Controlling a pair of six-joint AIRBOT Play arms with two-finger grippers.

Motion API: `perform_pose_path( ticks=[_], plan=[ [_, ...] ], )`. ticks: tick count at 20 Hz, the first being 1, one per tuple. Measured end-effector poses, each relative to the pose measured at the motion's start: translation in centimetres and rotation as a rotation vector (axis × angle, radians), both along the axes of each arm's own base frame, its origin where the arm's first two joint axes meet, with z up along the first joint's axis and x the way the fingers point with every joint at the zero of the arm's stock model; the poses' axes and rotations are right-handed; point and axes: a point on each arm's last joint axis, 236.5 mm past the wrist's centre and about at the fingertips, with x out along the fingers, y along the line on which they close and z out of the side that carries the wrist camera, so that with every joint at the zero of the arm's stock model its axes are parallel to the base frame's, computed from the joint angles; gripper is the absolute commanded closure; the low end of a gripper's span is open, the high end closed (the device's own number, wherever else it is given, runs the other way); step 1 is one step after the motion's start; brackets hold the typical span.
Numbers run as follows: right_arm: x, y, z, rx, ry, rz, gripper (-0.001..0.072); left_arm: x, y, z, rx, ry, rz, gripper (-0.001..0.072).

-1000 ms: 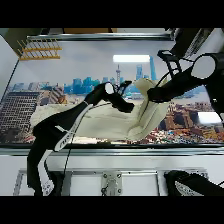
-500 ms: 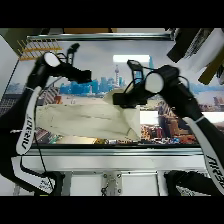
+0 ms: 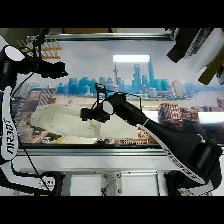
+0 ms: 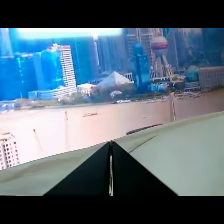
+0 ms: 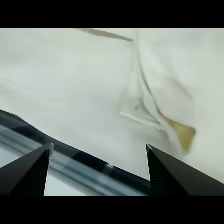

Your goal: Fold the clothes and pants, and hang the long-sleeved shirts on hangers.

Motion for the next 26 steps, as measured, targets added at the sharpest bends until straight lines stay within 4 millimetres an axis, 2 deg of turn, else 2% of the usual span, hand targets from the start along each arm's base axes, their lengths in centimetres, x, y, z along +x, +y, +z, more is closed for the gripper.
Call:
perform_pose_path(
  ticks=[1, 3, 5, 8, 11, 13, 15, 16, 17, 19, 26],
  plan=[
    [0.1, 0.7, 0.4, 0.032, -0.015, 0.009, 0.0069, -0.1, -0.4, 0.1, -0.001, 0.001, -0.008, 0.069],
    [0.8, 0.5, 1.6, 0.065, -0.051, 0.03, 0.0069, -0.5, -1.4, 0.0, -0.002, 0.005, -0.032, 0.0691],
    [1.5, -1.7, 2.3, 0.049, -0.079, 0.048, 0.007, -1.4, -2.6, -0.4, 0.0, 0.017, -0.06, 0.0691],
    [2.0, -9.2, 1.0, -0.065, -0.062, 0.028, 0.0068, -3.7, -4.0, -2.2, 0.001, 0.045, -0.075, 0.069],
    [1.2, -18.8, -2.1, -0.171, 0.03, -0.08, 0.0058, -7.3, -5.3, -4.6, 0.008, 0.091, -0.106, 0.0691],
    [-0.3, -24.9, -4.8, -0.215, 0.12, -0.187, 0.0057, -9.7, -6.2, -6.1, 0.013, 0.118, -0.127, 0.0691],
    [-2.1, -29.2, -7.2, -0.221, 0.206, -0.272, 0.0052, -11.6, -7.0, -7.3, 0.019, 0.132, -0.148, 0.069],
    [-2.7, -30.4, -8.2, -0.205, 0.235, -0.303, 0.0052, -12.4, -7.4, -7.7, 0.021, 0.134, -0.154, 0.069],
    [-2.9, -31.0, -8.9, -0.175, 0.249, -0.327, 0.0052, -13.0, -7.7, -8.1, 0.023, 0.135, -0.16, 0.069],
    [-2.7, -30.9, -9.7, -0.1, 0.249, -0.347, 0.0052, -13.8, -8.3, -8.7, 0.027, 0.134, -0.172, 0.069],
    [-0.6, -26.3, -11.3, 0.127, 0.261, -0.337, 0.0064, -14.5, -9.0, -9.1, 0.028, 0.127, -0.181, 0.069]
  ],
)
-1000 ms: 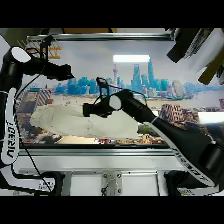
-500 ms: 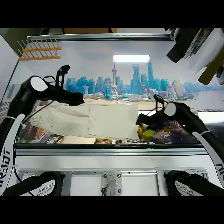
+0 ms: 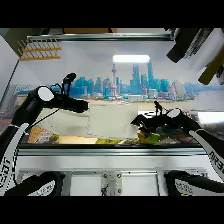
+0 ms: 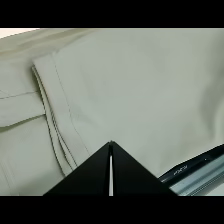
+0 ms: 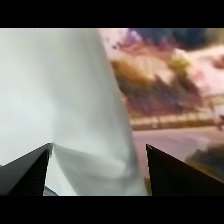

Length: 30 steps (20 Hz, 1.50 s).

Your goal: Fold the clothes and pants, and hang the long-sleeved shirts on hangers.

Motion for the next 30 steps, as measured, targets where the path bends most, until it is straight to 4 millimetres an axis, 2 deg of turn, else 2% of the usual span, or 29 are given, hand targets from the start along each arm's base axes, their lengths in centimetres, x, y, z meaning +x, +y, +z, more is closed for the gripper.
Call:
perform_pose_path(
  ticks=[2, 3, 4, 6, 7, 10, 12, 14, 17, 21, 23, 26, 30],
  plan=[
    [0.6, 1.6, 0.0, 0.029, -0.005, 0.018, 0.0064, 0.0, 0.0, 0.0, 0.0, -0.002, 0.001, 0.069],
    [0.8, 2.3, -0.1, 0.039, -0.009, 0.03, 0.0111, 0.0, 0.0, 0.0, -0.001, -0.002, 0.001, 0.069],
    [0.9, 3.0, -0.2, 0.042, -0.012, 0.042, 0.026, 0.0, 0.0, 0.0, 0.0, -0.002, 0.001, 0.069],
    [1.0, 3.8, -0.8, 0.031, -0.016, 0.066, 0.0636, 0.0, 0.0, 0.0, 0.0, -0.003, 0.002, 0.069],
    [1.0, 4.1, -0.8, 0.036, -0.017, 0.071, 0.0698, 0.0, 0.0, 0.0, 0.0, -0.003, 0.002, 0.0691],
    [1.3, 4.2, -0.5, 0.041, -0.026, 0.084, 0.0698, 0.0, 0.0, 0.0, 0.0, -0.003, 0.002, 0.069],
    [1.8, 2.8, 0.2, 0.023, -0.047, 0.093, 0.0698, 0.0, -0.2, 0.0, -0.001, -0.004, -0.003, 0.0691],
    [2.4, 0.1, 1.2, -0.018, -0.058, 0.1, 0.0698, -0.1, -0.9, -0.2, 0.0, -0.007, -0.018, 0.069],
    [3.0, -5.6, 3.1, -0.125, -0.065, 0.103, 0.0698, -0.6, -3.4, -1.8, 0.004, 0.012, -0.06, 0.0691],
    [3.1, -12.8, 7.5, -0.312, -0.072, 0.128, 0.0698, -1.0, -8.9, -4.8, -0.027, 0.052, -0.12, 0.0691],
    [2.9, -14.9, 10.2, -0.391, -0.074, 0.146, 0.0698, -1.0, -12.1, -6.1, -0.038, 0.069, -0.164, 0.0691],
    [2.8, -16.0, 14.5, -0.464, -0.084, 0.179, 0.0698, -1.0, -17.1, -7.9, -0.043, 0.081, -0.245, 0.069],
    [2.4, -15.3, 18.8, -0.539, -0.101, 0.23, 0.0698, -1.7, -22.4, -9.8, -0.046, 0.096, -0.346, 0.069]
  ],
)
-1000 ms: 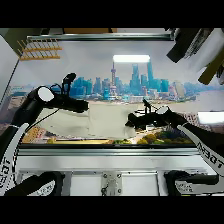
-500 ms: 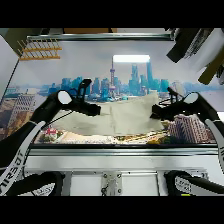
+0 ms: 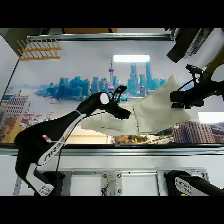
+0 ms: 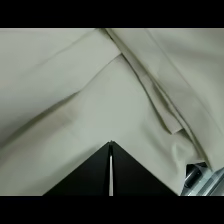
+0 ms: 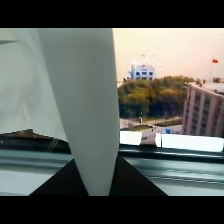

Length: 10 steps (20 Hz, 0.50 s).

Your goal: Fold the clothes and pants, and hang the long-sleeved shirts on hangers.

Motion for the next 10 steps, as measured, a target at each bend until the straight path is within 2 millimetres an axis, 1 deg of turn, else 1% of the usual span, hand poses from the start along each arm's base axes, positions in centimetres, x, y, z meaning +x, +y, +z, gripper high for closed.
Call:
perform_pose_path(
  ticks=[3, 6, 8, 10],
  plan=[
    [-0.3, 1.3, 1.9, -0.031, -0.01, 0.036, 0.0698, -1.1, -2.5, -1.6, 0.008, 0.025, -0.062, 0.0691],
    [-0.5, 2.8, 2.8, -0.044, -0.015, 0.065, 0.0698, -2.1, -3.9, -2.8, 0.02, 0.053, -0.109, 0.069],
    [-0.4, 3.8, 3.1, -0.047, -0.015, 0.087, 0.0699, -2.1, -4.2, -2.7, 0.02, 0.062, -0.121, 0.069],
    [-0.2, 5.0, 3.4, -0.048, -0.017, 0.109, 0.0699, -1.0, -3.9, -1.7, 0.011, 0.055, -0.118, 0.0691]
  ],
)
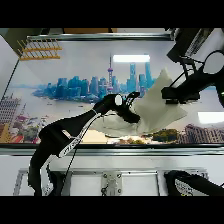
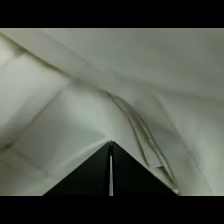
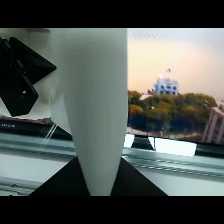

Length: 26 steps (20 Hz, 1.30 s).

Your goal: Fold the clothes and pants, and hang the long-sleeved shirts on hangers.

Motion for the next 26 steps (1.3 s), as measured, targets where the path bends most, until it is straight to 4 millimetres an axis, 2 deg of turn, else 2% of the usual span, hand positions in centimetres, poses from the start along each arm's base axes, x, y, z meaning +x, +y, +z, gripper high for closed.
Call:
perform_pose_path(
  ticks=[3, 6, 10, 12, 14, 17, 20, 22, 23, 24, 25, 26],
  plan=[
    [0.5, 2.4, 0.5, 0.004, -0.009, 0.038, 0.0698, 3.4, 2.0, 2.5, -0.013, -0.04, 0.036, 0.069],
    [0.7, 5.5, 0.6, 0.012, -0.009, 0.078, 0.0698, 8.2, 5.9, 6.2, -0.029, -0.099, 0.113, 0.069],
    [0.5, 10.5, -0.1, 0.03, -0.008, 0.119, 0.0698, 14.1, 13.4, 11.9, -0.057, -0.192, 0.264, 0.0691],
    [0.5, 13.4, -0.6, 0.051, -0.025, 0.132, 0.0698, 16.2, 17.9, 14.6, -0.064, -0.23, 0.343, 0.069],
    [0.5, 16.5, -1.1, 0.082, -0.043, 0.138, 0.0698, 17.5, 22.5, 17.3, -0.066, -0.266, 0.42, 0.069],
    [0.3, 21.1, -2.5, 0.129, -0.055, 0.143, 0.0698, 18.5, 28.2, 20.4, -0.065, -0.311, 0.517, 0.069],
    [-0.2, 25.5, -4.8, 0.176, -0.044, 0.164, 0.0697, 18.6, 32.5, 22.8, -0.061, -0.345, 0.591, 0.069],
    [-0.3, 28.1, -6.5, 0.203, -0.038, 0.176, 0.0675, 18.4, 34.4, 23.7, -0.057, -0.358, 0.622, 0.069],
    [-0.3, 29.4, -7.4, 0.218, -0.039, 0.184, 0.0499, 18.3, 35.0, 24.1, -0.056, -0.362, 0.632, 0.069],
    [-0.4, 30.9, -8.2, 0.244, -0.042, 0.19, 0.0231, 18.2, 35.5, 24.4, -0.056, -0.365, 0.64, 0.069],
    [-0.5, 32.4, -8.8, 0.276, -0.045, 0.201, 0.0065, 18.1, 35.7, 24.6, -0.057, -0.366, 0.644, 0.0691],
    [-0.7, 34.1, -9.4, 0.314, -0.05, 0.223, 0.0056, 18.1, 35.9, 24.8, -0.062, -0.367, 0.648, 0.069]
  ],
)
